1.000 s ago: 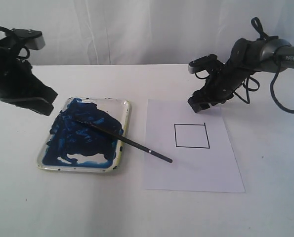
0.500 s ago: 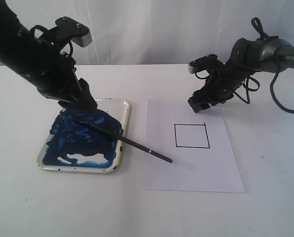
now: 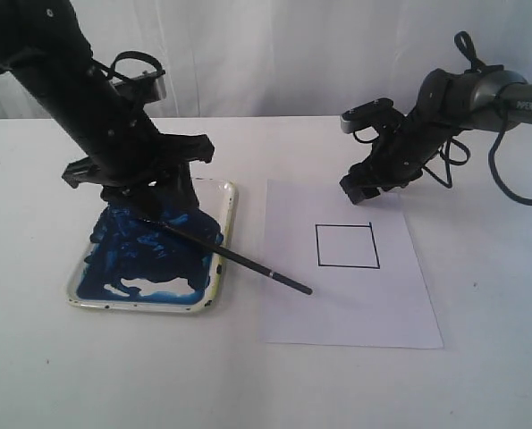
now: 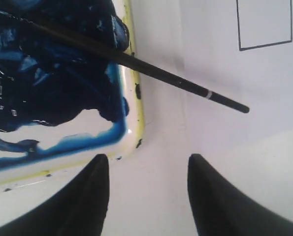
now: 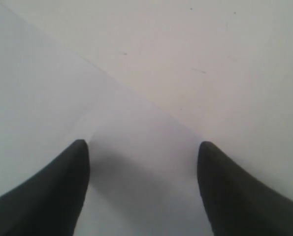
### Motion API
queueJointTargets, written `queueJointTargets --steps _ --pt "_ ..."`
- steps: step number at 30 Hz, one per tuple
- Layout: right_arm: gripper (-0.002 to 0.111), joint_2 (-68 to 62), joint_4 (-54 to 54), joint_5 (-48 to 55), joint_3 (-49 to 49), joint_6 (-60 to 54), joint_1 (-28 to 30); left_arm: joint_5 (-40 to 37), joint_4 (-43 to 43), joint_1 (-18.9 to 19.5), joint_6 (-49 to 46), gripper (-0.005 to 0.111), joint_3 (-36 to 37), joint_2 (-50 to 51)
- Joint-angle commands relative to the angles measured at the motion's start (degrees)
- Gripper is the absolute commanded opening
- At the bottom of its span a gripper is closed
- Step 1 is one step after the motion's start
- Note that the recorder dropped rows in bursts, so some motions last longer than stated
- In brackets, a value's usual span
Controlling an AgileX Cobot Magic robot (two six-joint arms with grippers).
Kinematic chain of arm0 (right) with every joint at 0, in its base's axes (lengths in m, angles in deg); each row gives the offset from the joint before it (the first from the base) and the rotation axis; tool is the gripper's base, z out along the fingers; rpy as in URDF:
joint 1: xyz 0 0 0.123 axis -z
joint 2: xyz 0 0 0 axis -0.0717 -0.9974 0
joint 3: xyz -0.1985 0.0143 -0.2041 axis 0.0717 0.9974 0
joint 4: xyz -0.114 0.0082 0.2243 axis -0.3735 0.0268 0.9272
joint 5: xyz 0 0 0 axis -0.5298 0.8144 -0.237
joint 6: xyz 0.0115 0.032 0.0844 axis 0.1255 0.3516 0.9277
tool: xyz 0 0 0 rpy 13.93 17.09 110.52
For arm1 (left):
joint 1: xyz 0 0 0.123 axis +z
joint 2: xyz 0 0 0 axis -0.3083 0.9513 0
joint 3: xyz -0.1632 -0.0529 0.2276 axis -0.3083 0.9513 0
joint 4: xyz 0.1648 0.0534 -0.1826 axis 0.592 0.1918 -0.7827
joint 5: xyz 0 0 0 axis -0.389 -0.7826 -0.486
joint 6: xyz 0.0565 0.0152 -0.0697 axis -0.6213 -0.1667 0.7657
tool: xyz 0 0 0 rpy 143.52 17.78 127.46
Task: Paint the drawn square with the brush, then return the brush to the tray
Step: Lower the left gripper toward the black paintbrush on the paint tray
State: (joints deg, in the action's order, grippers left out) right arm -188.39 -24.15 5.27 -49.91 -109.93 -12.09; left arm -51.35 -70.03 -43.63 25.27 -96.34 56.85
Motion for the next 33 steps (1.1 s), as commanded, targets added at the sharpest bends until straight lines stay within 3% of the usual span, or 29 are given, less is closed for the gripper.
queueJointTargets --steps 1,11,25,29,33 --pt "0.060 -1.54 -0.89 1.19 0.21 -0.71 0.04 -2.32 -7.49 -0.42 0.60 0.054 -2.54 2.87" --pt "0.060 -1.63 -0.79 1.19 0.21 -0.71 0.04 -6.15 -8.96 -3.77 9.94 0.054 -10.76 9.55" --pt "0.060 -1.63 -0.17 1.19 0.21 -0.71 0.04 -8.07 -12.53 -4.25 7.89 0.054 -12.93 12.95" --pt "0.060 -1.63 -0.11 1.19 0.21 -0.42 0.04 -7.82 -4.91 -4.25 3.54 0.054 -12.18 13.34" --pt "0.060 -1.66 0.03 1.60 0.21 -0.42 0.04 -7.75 -6.02 -4.36 18.23 0.054 -11.42 13.34"
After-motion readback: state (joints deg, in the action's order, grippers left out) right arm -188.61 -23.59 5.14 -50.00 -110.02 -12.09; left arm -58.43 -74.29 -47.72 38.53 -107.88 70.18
